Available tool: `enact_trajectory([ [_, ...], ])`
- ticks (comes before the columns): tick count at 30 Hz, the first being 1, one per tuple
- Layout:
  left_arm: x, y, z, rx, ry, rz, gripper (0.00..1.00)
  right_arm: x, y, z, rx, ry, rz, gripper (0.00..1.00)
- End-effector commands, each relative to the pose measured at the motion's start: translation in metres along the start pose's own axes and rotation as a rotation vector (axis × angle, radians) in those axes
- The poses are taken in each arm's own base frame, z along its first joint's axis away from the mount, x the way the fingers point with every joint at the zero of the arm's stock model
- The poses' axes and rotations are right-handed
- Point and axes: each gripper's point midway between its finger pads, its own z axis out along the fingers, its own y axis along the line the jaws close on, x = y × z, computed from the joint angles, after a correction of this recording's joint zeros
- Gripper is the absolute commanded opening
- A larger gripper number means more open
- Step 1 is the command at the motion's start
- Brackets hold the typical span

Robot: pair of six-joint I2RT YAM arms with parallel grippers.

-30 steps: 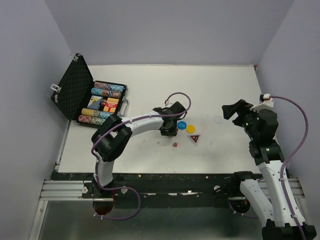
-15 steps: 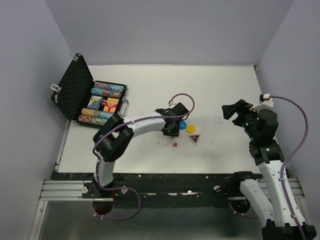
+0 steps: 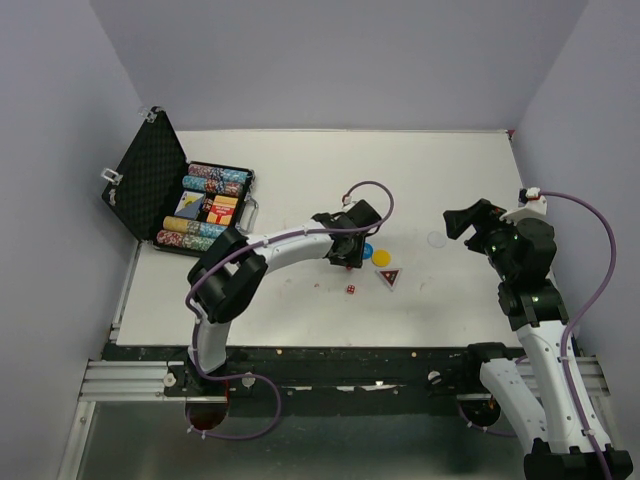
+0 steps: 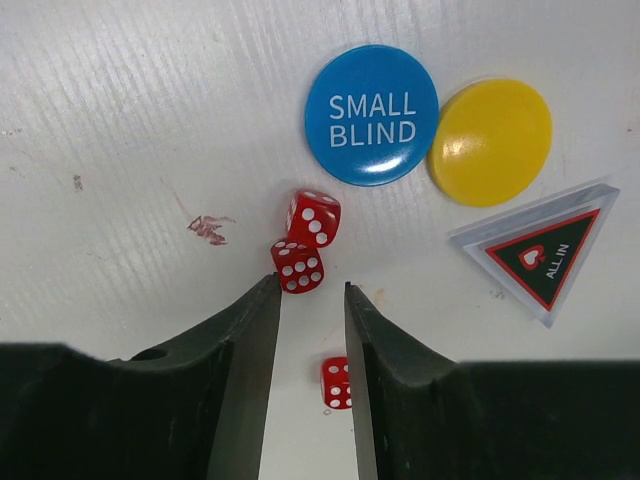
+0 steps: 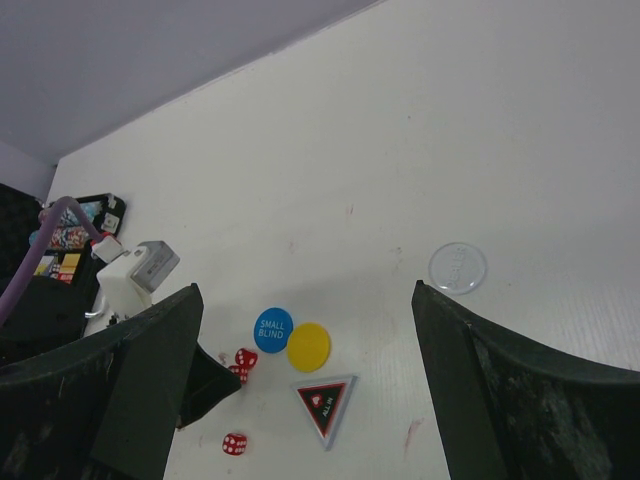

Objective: Pack up texas hold em set

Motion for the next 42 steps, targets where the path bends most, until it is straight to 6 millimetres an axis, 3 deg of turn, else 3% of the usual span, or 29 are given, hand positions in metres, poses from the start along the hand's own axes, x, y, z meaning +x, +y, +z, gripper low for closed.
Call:
enact_trajectory([
  [1,-0.009,-0.003,0.004,-0.017,-0.022,0.030,0.44,-0.001,0.002,-0.002,-0.017,-0.001,-0.017,0.94],
  [25,-0.007,0.004,0.016,-0.071,-0.005,0.066,0.40,-0.001,0.002,-0.002,-0.017,0.000,-0.015,0.94],
  [33,-0.008,0.007,0.015,-0.079,-0.014,0.077,0.27,0.000,0.002,-0.002,-0.019,0.002,-0.015,0.94],
  [38,-0.018,0.015,-0.009,-0.083,-0.085,0.085,0.17,0.000,0.002,-0.002,-0.019,0.003,-0.015,0.94],
  [42,-0.023,0.035,-0.034,-0.084,-0.103,0.130,0.14,-0.001,0.003,-0.003,-0.022,0.000,-0.015,0.94],
])
